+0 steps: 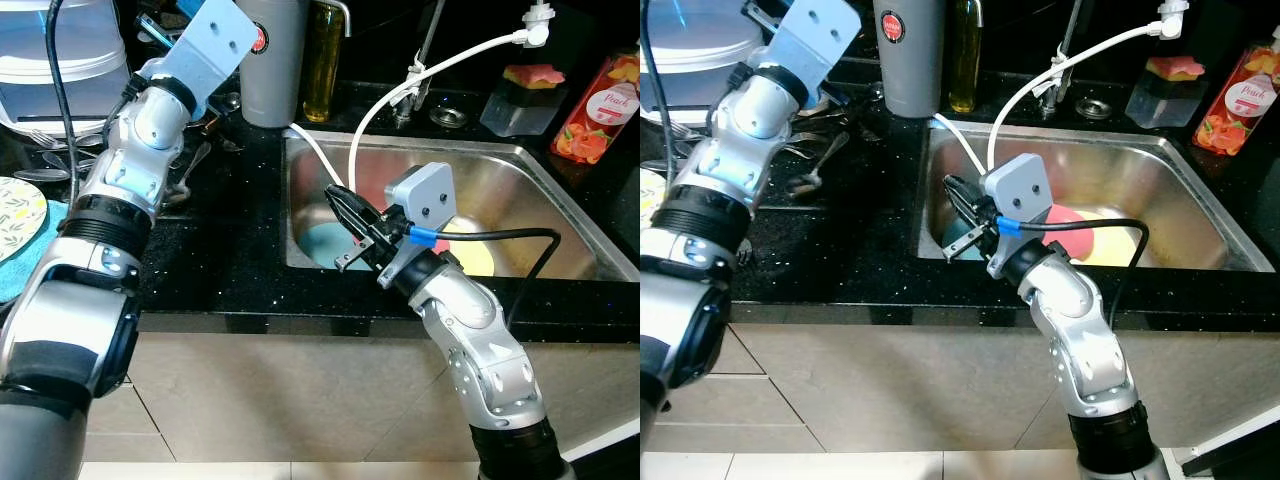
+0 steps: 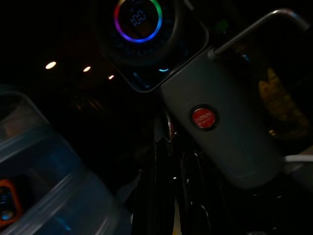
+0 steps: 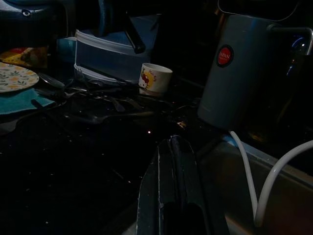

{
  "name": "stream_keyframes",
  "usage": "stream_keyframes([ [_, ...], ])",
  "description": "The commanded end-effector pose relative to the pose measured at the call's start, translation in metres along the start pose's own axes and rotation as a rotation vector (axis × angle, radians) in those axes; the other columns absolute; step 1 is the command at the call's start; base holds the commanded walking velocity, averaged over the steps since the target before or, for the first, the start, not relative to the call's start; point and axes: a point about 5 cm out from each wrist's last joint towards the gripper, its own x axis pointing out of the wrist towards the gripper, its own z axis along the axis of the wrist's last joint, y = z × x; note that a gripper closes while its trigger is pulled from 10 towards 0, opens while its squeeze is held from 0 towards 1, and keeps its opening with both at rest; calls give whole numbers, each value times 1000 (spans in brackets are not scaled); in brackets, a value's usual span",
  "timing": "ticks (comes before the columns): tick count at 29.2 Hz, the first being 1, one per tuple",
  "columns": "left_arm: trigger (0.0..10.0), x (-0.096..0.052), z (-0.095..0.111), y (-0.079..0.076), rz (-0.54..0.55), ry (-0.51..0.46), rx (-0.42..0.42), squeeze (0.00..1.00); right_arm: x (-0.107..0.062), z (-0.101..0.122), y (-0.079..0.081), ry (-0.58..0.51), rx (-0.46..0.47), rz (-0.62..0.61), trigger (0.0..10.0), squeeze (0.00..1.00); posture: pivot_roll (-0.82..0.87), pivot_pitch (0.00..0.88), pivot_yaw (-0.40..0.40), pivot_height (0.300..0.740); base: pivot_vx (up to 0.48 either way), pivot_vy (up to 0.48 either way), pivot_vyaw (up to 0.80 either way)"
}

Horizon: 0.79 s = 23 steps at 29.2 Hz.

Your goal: Kitchen organization

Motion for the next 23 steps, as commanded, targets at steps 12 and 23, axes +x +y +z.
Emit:
stream_keyframes([
  [12,10000,0,10,-19,-177,-31,-445,0,2,-1,-9,-9,21,-73,10000,0,227,30,-38,740,0,0,0],
  [23,10000,-3,24,-33,-473,-77,-609,0,5,1,-17,-31,44,-140,10000,0,239,30,-40,740,0,0,0],
])
